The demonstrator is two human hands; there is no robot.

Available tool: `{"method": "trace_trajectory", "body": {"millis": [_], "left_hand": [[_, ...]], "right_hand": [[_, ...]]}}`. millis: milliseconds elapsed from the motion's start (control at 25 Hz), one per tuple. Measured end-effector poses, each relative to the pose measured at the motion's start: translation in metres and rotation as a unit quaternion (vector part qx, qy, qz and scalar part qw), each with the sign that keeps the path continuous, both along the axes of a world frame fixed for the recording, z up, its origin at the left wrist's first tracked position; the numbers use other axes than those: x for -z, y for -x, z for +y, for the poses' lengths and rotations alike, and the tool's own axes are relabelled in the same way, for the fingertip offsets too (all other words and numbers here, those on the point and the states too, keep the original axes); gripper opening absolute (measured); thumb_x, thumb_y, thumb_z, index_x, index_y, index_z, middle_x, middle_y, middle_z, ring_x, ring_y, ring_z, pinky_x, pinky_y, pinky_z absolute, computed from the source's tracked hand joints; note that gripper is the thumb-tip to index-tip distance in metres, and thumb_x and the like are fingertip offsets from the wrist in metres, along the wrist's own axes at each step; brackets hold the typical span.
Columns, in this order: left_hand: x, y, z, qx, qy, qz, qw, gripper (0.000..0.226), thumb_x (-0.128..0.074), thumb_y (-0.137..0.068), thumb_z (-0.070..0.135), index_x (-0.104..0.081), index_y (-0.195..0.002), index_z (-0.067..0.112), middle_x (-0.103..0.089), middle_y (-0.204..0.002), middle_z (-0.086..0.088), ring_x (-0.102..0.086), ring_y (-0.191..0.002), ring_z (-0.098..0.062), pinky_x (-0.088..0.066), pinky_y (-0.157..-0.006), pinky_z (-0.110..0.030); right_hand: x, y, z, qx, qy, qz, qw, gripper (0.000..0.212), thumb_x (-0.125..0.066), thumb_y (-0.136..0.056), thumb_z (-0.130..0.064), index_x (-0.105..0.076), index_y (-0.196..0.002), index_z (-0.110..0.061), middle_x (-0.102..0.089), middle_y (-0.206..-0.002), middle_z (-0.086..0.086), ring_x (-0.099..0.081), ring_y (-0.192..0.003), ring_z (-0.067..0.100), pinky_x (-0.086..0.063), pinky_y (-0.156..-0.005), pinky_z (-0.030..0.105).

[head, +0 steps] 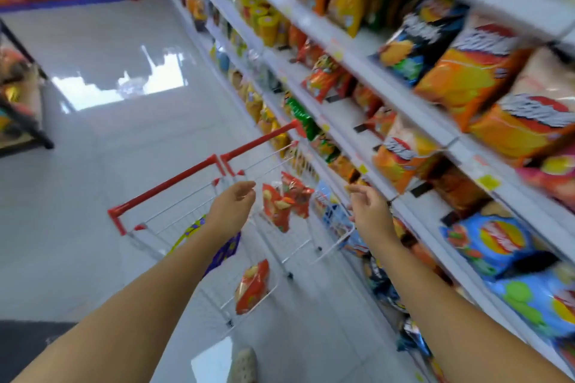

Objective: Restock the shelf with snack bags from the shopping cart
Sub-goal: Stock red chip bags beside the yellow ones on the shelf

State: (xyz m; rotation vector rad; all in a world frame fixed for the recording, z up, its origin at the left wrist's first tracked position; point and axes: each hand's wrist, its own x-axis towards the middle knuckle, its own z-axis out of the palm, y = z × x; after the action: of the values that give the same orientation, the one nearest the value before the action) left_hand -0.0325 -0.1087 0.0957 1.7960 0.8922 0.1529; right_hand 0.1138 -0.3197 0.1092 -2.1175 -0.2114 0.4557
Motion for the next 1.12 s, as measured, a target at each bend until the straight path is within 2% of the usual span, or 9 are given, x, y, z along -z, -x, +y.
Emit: {"method": "trace_trajectory", "body": {"millis": [200,360,480,640,680,800,880,1000,1120], "left_hand": [[0.083,0.014,0.057,-0.066,0.065,0.080,0.992,0.030,-0.053,-0.099,0.022,-0.063,-0.126,0.014,-0.067,-0.121,-0.004,-0.060,-0.109,-0.015,-0.041,-0.092,-0.026],[0.133,-0.017,0.069,-0.080,0.102,0.114,0.985,0.030,-0.053,-0.099,0.023,-0.063,-0.126,0.017,-0.066,-0.119,0.001,-0.058,-0.107,-0.012,-0.040,-0.090,-0.022],[0.161,-0.057,0.077,-0.085,0.131,0.102,0.983,0.027,-0.052,-0.100,0.021,-0.063,-0.124,0.021,-0.066,-0.118,0.001,-0.060,-0.109,-0.012,-0.045,-0.094,-0.027],[0.196,-0.099,0.088,-0.091,0.157,0.076,0.980,0.026,-0.051,-0.100,0.021,-0.064,-0.122,0.028,-0.065,-0.123,0.007,-0.060,-0.116,-0.011,-0.047,-0.104,-0.038],[0.203,-0.107,0.090,-0.096,0.162,0.069,0.980,0.027,-0.051,-0.100,0.022,-0.064,-0.122,0.028,-0.065,-0.124,0.007,-0.060,-0.117,-0.011,-0.047,-0.104,-0.040],[0.217,-0.127,0.093,-0.102,0.163,0.064,0.979,0.027,-0.051,-0.100,0.023,-0.063,-0.123,0.029,-0.066,-0.124,0.007,-0.060,-0.116,-0.010,-0.048,-0.103,-0.041],[0.221,-0.134,0.091,-0.113,0.183,0.066,0.974,0.026,-0.051,-0.100,0.022,-0.063,-0.122,0.029,-0.066,-0.123,0.006,-0.060,-0.115,-0.009,-0.049,-0.103,-0.041],[0.217,-0.138,0.090,-0.119,0.203,0.077,0.969,0.030,-0.053,-0.100,0.022,-0.059,-0.128,0.026,-0.063,-0.127,0.006,-0.059,-0.116,-0.008,-0.050,-0.102,-0.038],[0.200,-0.147,0.088,-0.066,0.199,0.098,0.973,0.058,-0.065,-0.092,0.032,-0.043,-0.145,0.027,-0.049,-0.146,0.006,-0.050,-0.128,-0.008,-0.043,-0.109,-0.035]], "right_hand": [[0.107,-0.027,0.083,-0.066,0.105,0.110,0.986,0.034,-0.051,-0.098,-0.031,-0.054,-0.129,-0.018,-0.061,-0.117,0.008,-0.060,-0.107,0.028,-0.051,-0.092,0.048],[0.189,-0.067,0.124,-0.096,0.161,0.181,0.965,0.049,-0.051,-0.098,-0.030,-0.040,-0.144,-0.016,-0.050,-0.138,0.011,-0.053,-0.118,0.030,-0.045,-0.100,0.043],[0.247,-0.105,0.149,-0.116,0.190,0.221,0.950,0.058,-0.055,-0.097,-0.028,-0.033,-0.148,-0.014,-0.044,-0.146,0.010,-0.046,-0.128,0.029,-0.038,-0.103,0.038],[0.332,-0.150,0.178,-0.170,0.213,0.235,0.933,0.090,-0.073,-0.075,-0.052,-0.034,-0.148,-0.019,-0.050,-0.140,0.003,-0.049,-0.128,0.027,-0.041,-0.104,0.039],[0.348,-0.155,0.184,-0.181,0.219,0.238,0.929,0.090,-0.075,-0.073,-0.049,-0.034,-0.148,-0.019,-0.050,-0.139,0.004,-0.050,-0.127,0.027,-0.042,-0.103,0.038],[0.379,-0.159,0.191,-0.183,0.272,0.195,0.924,0.063,-0.070,-0.085,-0.031,-0.045,-0.139,-0.014,-0.057,-0.130,0.008,-0.054,-0.117,0.030,-0.041,-0.087,0.031],[0.380,-0.163,0.188,-0.186,0.279,0.153,0.930,0.035,-0.065,-0.089,-0.026,-0.059,-0.120,-0.011,-0.064,-0.117,0.012,-0.058,-0.106,0.031,-0.037,-0.075,0.028],[0.355,-0.182,0.171,-0.184,0.206,0.139,0.951,0.010,-0.063,-0.090,-0.022,-0.062,-0.094,-0.013,-0.065,-0.093,0.007,-0.060,-0.094,0.028,-0.037,-0.070,0.029],[0.286,-0.216,0.151,-0.220,0.089,0.182,0.954,0.012,-0.068,-0.086,-0.013,-0.059,-0.079,-0.017,-0.061,-0.075,-0.007,-0.058,-0.075,0.009,-0.044,-0.069,0.025]]}}
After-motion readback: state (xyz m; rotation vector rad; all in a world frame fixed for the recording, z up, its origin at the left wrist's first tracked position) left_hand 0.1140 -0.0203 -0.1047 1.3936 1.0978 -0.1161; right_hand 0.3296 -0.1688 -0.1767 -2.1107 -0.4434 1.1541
